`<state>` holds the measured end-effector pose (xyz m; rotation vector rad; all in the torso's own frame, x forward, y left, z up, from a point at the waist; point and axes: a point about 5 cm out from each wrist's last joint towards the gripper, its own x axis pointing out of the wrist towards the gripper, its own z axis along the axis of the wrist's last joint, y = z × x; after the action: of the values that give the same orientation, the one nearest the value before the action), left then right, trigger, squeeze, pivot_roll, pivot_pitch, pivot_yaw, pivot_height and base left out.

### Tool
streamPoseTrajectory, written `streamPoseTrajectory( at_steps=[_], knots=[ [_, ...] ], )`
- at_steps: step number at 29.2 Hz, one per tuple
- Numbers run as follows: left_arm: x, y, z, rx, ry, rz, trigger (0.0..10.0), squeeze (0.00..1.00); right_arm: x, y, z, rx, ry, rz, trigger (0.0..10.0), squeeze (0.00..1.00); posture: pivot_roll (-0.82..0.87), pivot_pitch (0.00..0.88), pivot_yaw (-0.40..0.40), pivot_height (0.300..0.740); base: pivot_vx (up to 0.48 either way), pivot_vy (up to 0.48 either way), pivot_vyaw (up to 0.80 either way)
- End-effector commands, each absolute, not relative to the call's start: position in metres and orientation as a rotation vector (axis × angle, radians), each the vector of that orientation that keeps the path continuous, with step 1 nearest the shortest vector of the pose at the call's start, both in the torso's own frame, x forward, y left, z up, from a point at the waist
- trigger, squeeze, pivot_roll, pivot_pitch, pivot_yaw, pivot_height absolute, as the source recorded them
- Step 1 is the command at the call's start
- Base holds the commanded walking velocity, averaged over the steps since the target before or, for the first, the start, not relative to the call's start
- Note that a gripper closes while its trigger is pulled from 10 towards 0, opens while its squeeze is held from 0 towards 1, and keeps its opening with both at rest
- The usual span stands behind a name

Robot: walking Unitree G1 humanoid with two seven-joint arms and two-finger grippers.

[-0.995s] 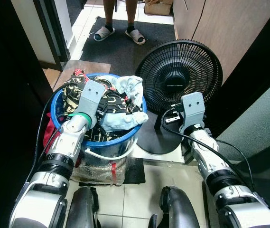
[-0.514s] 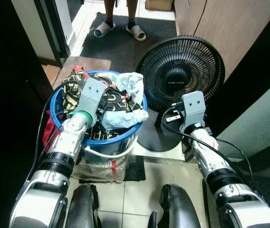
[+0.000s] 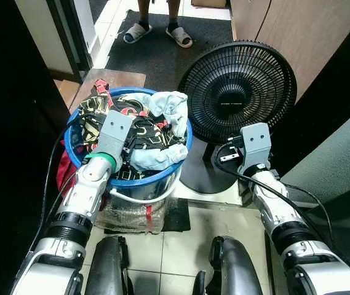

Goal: Clothes washing

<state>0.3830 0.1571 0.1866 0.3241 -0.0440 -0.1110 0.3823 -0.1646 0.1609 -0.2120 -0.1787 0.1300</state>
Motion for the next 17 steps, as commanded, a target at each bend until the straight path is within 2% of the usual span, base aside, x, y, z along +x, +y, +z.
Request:
streamPoseTrajectory(
  at_steps=[1,17],
  knots=[
    [0.3792,0.1593,0.1675,0.323,0.028,-0.126,0.0,0.00,0.3794,-0.1707,0.1513,-0.206,-0.149,0.105,10.0,0.00,0.17,0.309,-0.005,0.585,0.000,0.000,0.00],
    [0.3770,0.1550,0.1701,0.321,0.006,-0.150,0.0,0.00,0.3799,-0.1716,0.1520,-0.208,-0.152,0.095,10.0,0.00,0.17,0.305,-0.004,0.585,0.000,0.000,0.00]
  ],
)
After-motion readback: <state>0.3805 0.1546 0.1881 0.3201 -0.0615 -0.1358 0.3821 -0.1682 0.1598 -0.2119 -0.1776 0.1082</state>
